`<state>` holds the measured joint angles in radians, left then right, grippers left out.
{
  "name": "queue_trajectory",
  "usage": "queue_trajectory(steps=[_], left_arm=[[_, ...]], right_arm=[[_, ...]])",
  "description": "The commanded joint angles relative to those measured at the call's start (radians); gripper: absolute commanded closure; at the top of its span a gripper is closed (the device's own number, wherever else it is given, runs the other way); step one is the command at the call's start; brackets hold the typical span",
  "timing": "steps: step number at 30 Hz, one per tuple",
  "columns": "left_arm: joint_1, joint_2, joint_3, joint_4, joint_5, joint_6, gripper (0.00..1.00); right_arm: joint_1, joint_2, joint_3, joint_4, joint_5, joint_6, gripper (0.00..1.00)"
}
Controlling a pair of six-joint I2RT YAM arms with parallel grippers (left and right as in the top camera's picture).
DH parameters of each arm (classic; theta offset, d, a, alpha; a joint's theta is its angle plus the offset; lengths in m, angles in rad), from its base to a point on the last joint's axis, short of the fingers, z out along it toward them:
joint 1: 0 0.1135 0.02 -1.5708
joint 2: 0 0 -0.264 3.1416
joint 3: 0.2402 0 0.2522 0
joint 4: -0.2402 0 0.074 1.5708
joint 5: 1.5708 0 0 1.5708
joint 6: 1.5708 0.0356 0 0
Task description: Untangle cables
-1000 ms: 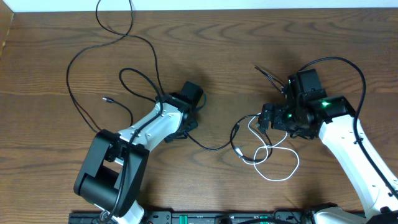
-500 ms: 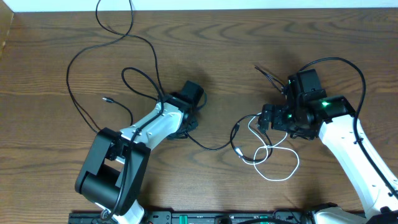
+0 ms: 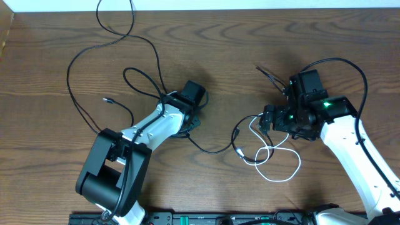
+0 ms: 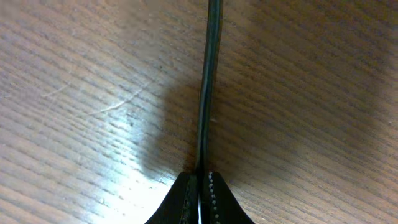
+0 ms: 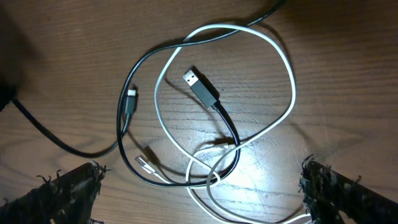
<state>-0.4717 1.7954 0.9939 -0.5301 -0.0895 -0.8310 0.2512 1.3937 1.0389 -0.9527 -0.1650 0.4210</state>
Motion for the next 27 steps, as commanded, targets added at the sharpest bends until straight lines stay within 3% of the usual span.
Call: queue_trajectory(steps=[1, 7, 12, 17, 21, 22, 24, 25, 27], left_arm=[[0.02, 0.064, -0.037, 0.028, -0.001, 0.094, 0.92], [0.097, 0.019, 0.04, 0.034, 0.0, 0.401, 0.92], [0.177, -0.075, 0.135, 0.016, 0.0, 0.448, 0.92], [0.265, -0.198, 0.247, 0.056, 0.0, 0.57, 0.93], [0.303, -0.247, 0.301, 0.06, 0.076, 0.558, 0.92], [0.305, -0.25, 0.301, 0.048, 0.111, 0.534, 0.87], [0.303, -0.246, 0.3, -0.011, 0.177, 0.467, 0.63], [0.299, -0.241, 0.298, -0.048, 0.211, 0.439, 0.56], [0.288, -0.228, 0.292, -0.134, 0.292, 0.4, 0.25]], right_arm=[[0.005, -0.006, 0.0, -0.003, -0.007, 0.008, 0.01], [0.005, -0.006, 0.0, -0.008, -0.006, 0.008, 0.01], [0.005, -0.006, 0.0, -0.008, -0.006, 0.008, 0.01], [0.005, -0.006, 0.0, -0.001, -0.006, 0.008, 0.01], [0.005, -0.006, 0.0, 0.015, -0.006, 0.008, 0.01], [0.005, -0.006, 0.0, 0.019, -0.006, 0.008, 0.01], [0.005, -0.006, 0.0, 0.026, -0.006, 0.008, 0.01], [0.005, -0.006, 0.0, 0.027, -0.006, 0.008, 0.01], [0.005, -0.006, 0.0, 0.027, -0.006, 0.008, 0.01]])
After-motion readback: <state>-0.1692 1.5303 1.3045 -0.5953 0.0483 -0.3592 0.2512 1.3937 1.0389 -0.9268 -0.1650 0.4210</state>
